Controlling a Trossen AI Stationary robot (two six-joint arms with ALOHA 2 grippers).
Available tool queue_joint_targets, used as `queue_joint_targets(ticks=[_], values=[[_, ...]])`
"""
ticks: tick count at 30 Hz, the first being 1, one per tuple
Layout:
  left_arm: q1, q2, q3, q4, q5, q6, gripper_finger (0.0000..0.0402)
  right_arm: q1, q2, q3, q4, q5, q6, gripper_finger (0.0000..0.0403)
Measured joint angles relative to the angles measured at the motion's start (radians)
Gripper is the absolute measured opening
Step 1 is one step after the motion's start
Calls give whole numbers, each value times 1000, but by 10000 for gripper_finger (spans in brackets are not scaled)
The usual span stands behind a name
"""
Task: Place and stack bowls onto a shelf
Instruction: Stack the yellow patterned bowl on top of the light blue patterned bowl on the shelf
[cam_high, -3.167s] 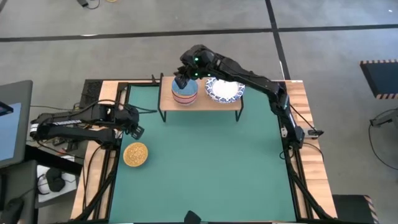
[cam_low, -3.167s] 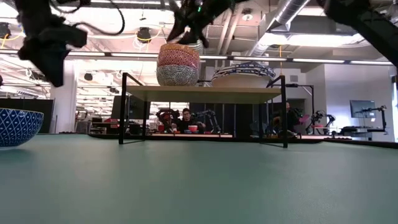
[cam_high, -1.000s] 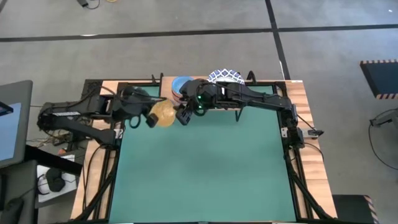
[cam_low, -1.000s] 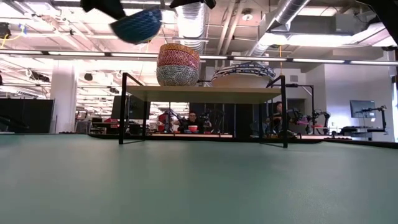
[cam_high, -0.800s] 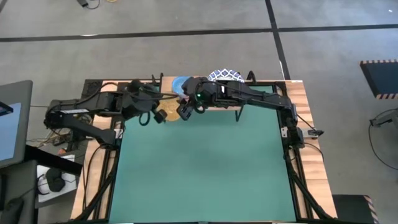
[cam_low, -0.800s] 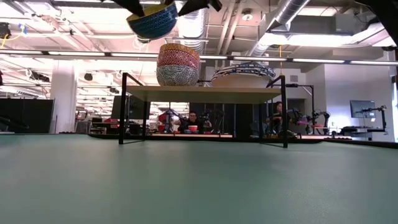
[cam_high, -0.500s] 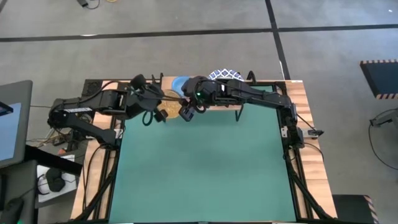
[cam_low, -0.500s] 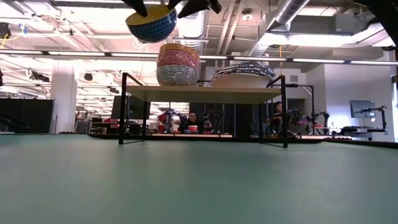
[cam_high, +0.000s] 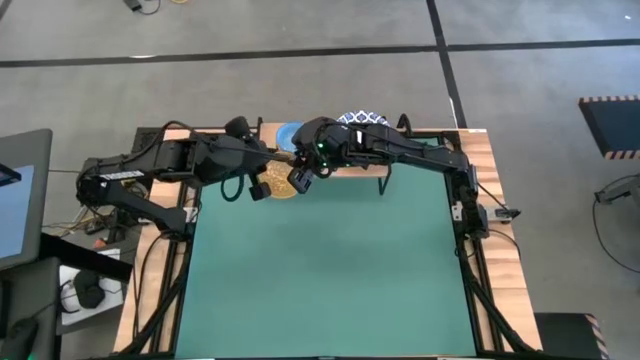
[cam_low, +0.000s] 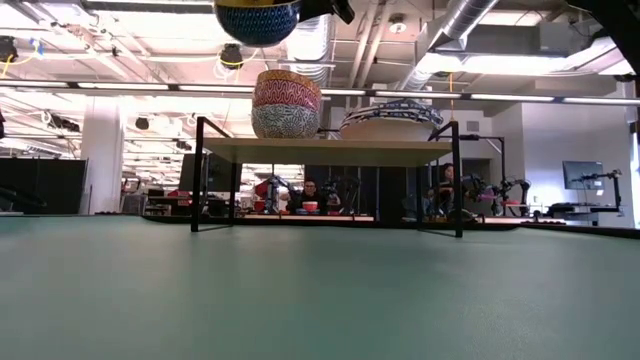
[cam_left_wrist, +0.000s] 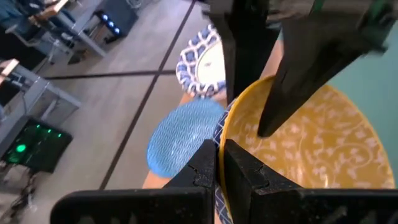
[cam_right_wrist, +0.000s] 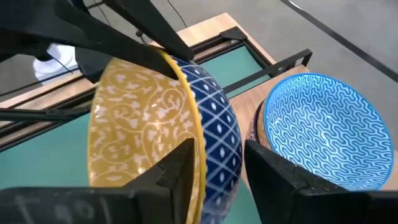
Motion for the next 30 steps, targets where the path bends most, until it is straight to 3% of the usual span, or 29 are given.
queue_joint_targets(ticks=[4,10,21,25,30], values=[[0,0,2,38,7,-5,0,-3,0,0,-13,4,2,134],[-3,2,5,94,26,-53,2,-5,2,0,-25,10,1,49],[63,-40,5,103,-3,-98,1,-91,2,-1,-52,15,171,46],[122,-48,5,52,81,-138,0,-160,2,-1,-1,-15,250,46],[184,-44,-22,-40,285,-172,0,-244,1,-1,2,-169,321,46]])
